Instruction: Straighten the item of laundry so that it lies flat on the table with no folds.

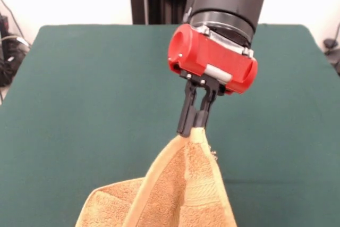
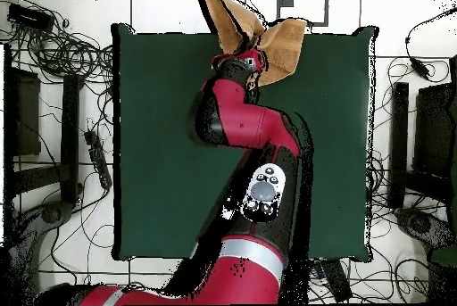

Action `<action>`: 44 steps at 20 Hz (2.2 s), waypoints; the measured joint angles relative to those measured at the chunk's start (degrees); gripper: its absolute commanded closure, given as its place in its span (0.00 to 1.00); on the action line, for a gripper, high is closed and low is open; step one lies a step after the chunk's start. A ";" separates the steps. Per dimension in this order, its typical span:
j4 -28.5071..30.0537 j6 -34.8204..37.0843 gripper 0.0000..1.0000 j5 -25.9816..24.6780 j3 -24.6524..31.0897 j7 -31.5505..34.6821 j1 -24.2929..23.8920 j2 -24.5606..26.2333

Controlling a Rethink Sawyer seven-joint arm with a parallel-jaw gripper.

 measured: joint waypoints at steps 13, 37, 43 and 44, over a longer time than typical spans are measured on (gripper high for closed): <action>11.02 -12.97 1.00 4.83 -1.33 0.00 5.03 1.83; 39.86 -36.18 1.00 4.84 -1.32 3.66 10.51 -0.93; 46.39 -36.73 1.00 4.83 -1.33 6.99 11.86 -4.42; 47.13 -36.64 1.00 4.88 -1.34 7.35 11.83 -5.10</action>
